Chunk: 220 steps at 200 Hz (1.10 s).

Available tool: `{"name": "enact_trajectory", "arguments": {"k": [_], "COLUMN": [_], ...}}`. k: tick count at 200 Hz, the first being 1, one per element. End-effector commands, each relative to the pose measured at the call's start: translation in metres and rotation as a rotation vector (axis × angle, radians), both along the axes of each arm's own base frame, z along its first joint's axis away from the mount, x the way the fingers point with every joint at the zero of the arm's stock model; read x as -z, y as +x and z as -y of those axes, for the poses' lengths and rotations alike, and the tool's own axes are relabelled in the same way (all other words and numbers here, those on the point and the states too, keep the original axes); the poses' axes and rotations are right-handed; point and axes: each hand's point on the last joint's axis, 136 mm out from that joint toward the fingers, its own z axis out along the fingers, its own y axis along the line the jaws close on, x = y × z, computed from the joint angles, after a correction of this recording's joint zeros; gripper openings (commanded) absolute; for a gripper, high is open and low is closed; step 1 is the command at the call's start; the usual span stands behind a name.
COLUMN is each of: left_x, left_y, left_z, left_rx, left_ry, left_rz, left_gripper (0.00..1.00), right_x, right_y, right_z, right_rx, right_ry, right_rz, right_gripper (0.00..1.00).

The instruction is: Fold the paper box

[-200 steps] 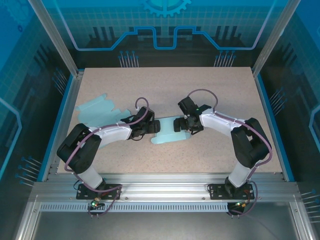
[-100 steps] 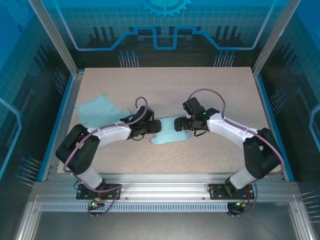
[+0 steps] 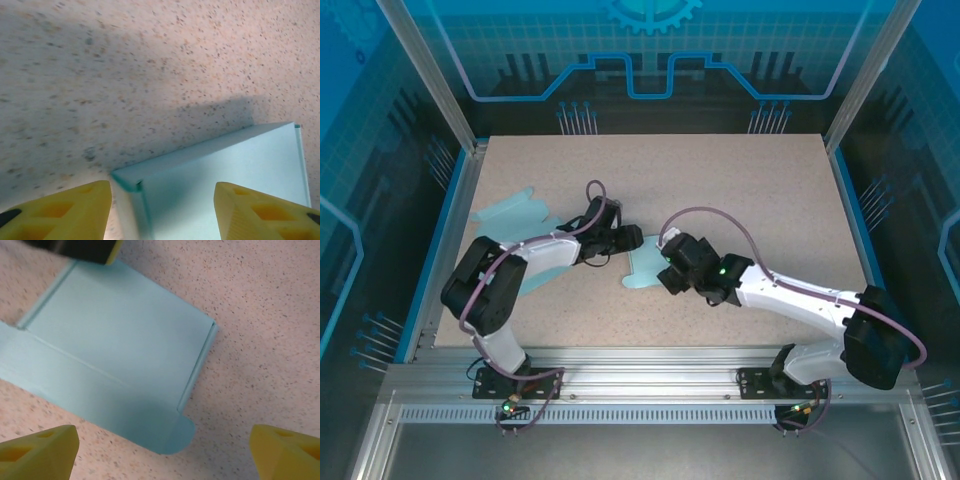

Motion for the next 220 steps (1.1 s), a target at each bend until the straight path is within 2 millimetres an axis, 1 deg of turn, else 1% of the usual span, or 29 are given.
{"name": "enact_trajectory", "arguments": {"k": [1,37,58,80,95,112,114,117,135,153,193,220], "left_x": [-0.012,-0.018,-0.021,-0.027,-0.033,-0.039,-0.041,-0.041,-0.048,-0.052,-0.057,-0.059], "left_y": [0.015,0.035,0.045,0.052,0.055,0.055,0.055,0.055,0.052,0.047,0.034,0.028], "left_z": [0.022,0.042,0.055,0.059,0.054,0.045,0.043,0.041,0.028,0.015,-0.012,-0.024], "left_rx": [0.045,0.074,0.096,0.096,0.082,0.059,0.056,0.052,0.023,-0.005,-0.060,-0.080], "left_ry": [-0.110,-0.207,-0.261,-0.289,-0.287,-0.270,-0.268,-0.264,-0.233,-0.200,-0.116,-0.077], "left_rz": [0.005,0.002,-0.002,0.003,0.020,0.040,0.046,0.049,0.072,0.090,0.119,0.130], "left_gripper": [0.57,0.57,0.58,0.59,0.61,0.62,0.62,0.62,0.63,0.64,0.65,0.65], "right_x": [-0.004,0.002,0.013,0.024,0.030,0.039,0.034,0.033,0.034,0.036,0.048,0.052], "right_y": [-0.003,-0.010,-0.010,-0.010,-0.009,-0.008,-0.005,-0.003,0.003,0.008,0.020,0.025], "right_z": [0.008,0.001,0.001,0.000,-0.003,-0.004,-0.010,-0.012,-0.016,-0.018,-0.027,-0.034], "right_rx": [-0.032,-0.076,-0.074,-0.076,-0.079,-0.079,-0.076,-0.075,-0.060,-0.050,-0.054,-0.064], "right_ry": [-0.092,-0.121,-0.167,-0.246,-0.301,-0.367,-0.356,-0.357,-0.384,-0.405,-0.455,-0.462], "right_rz": [0.083,0.088,0.079,0.072,0.077,0.088,0.101,0.108,0.127,0.147,0.157,0.159], "right_gripper": [0.88,0.88,0.88,0.88,0.88,0.88,0.88,0.88,0.88,0.89,0.86,0.84]}}
